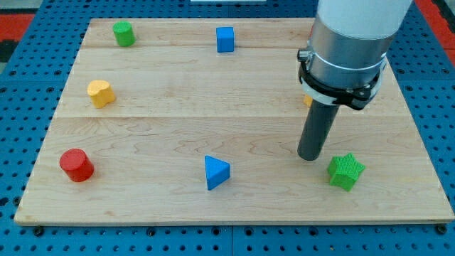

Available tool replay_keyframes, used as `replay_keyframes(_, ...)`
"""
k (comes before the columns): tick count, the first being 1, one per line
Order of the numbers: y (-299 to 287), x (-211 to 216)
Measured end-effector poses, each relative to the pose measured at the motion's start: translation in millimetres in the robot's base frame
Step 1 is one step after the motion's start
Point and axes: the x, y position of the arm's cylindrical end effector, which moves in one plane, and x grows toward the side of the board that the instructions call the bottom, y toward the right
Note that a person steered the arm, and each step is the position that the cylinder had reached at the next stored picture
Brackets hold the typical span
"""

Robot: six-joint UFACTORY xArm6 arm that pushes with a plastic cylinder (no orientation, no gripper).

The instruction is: Place the green star at the bottom right side of the board

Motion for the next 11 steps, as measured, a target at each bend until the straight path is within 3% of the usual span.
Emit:
replay_keyframes(4, 4, 27)
replay_keyframes(11, 38, 29)
